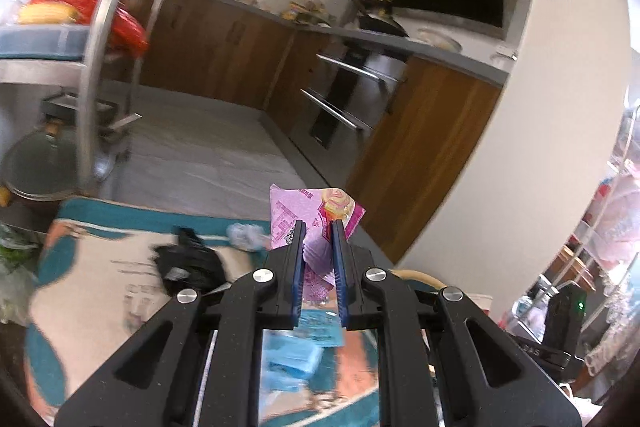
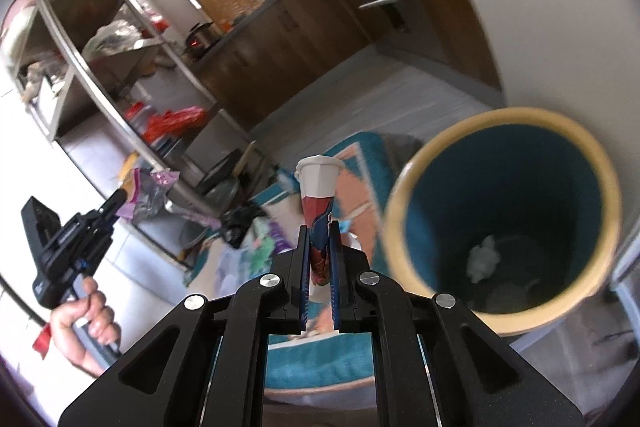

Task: Collect trash
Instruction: 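Carry the paper cup and pink wrapper over the teal bin with both tools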

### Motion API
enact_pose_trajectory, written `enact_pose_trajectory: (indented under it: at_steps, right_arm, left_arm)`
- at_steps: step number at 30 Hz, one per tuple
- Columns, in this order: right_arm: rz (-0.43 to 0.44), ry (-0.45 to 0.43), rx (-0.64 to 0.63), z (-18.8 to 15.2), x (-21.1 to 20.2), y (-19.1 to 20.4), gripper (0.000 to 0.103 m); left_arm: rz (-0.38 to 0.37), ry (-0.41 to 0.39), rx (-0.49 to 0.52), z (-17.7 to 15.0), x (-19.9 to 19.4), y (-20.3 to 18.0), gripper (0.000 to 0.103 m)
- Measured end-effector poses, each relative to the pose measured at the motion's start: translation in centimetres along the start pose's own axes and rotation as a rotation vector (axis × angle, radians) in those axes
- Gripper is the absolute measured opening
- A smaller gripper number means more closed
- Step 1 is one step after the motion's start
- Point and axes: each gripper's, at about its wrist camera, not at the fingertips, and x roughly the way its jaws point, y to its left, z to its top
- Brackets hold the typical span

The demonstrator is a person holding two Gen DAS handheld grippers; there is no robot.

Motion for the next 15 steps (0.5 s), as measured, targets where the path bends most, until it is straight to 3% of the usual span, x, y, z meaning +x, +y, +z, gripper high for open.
enact_pose_trajectory:
  at_steps: [8,15]
  right_arm:
    - [-0.094,-0.072,0.085,1.1,-2.5,-4.0,0.010]
    - [-0.216,-0.046,0.165,0.6,-2.2,-7.5,0.010]
  left_arm:
    - [-0.156,0.127,0.039,-3.5,6.1,-7.1,0.013]
    - [-0.261,0.288,0.042,-8.0,12.4,-12.5,0.013]
